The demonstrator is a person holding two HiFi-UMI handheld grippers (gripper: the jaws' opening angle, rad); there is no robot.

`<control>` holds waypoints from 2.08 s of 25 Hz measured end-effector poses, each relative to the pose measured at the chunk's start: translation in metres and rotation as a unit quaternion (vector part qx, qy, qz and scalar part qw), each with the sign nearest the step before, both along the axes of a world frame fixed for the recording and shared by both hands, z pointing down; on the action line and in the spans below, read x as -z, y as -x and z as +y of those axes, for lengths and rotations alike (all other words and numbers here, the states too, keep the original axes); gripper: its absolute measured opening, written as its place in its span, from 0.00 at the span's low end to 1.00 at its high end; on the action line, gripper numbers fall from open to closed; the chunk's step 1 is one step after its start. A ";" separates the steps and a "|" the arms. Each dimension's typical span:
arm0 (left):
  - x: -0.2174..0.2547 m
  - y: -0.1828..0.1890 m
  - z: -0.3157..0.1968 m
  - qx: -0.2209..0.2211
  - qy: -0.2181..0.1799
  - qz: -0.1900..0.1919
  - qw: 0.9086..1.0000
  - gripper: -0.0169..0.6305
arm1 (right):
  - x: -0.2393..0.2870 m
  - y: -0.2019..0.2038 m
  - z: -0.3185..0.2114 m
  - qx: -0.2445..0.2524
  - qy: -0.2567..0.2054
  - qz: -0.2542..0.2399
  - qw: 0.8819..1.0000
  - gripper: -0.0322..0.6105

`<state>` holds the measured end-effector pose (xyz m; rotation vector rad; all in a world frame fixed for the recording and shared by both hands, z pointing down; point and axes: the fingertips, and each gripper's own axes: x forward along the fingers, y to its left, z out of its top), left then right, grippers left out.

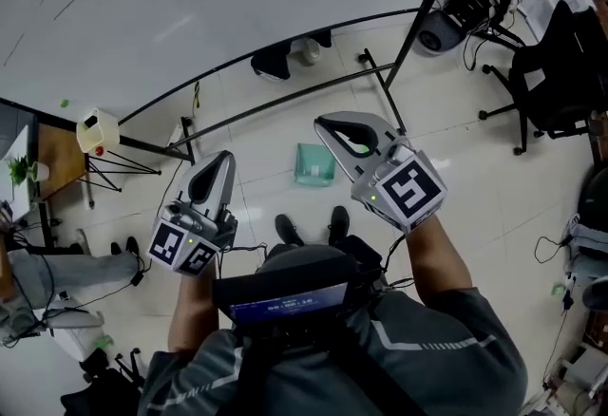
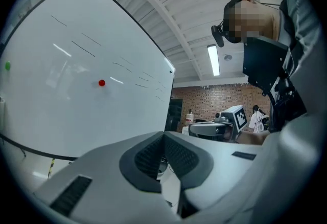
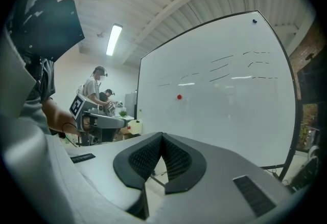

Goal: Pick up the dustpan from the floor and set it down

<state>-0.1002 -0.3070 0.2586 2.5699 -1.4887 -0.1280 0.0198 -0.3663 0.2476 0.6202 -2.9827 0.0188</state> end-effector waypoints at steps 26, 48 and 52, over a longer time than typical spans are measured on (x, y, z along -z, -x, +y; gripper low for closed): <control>0.002 0.164 0.401 -0.098 -0.025 0.024 0.995 0.06 | 0.023 0.118 0.398 -0.168 -0.025 -0.004 0.986 0.06; 0.063 0.006 0.522 -0.110 -0.039 0.034 0.993 0.06 | 0.068 -0.041 0.558 -0.178 -0.013 -0.023 0.984 0.06; 0.066 -0.018 0.525 -0.103 -0.040 0.033 0.993 0.06 | 0.069 -0.066 0.558 -0.174 -0.011 -0.027 0.984 0.06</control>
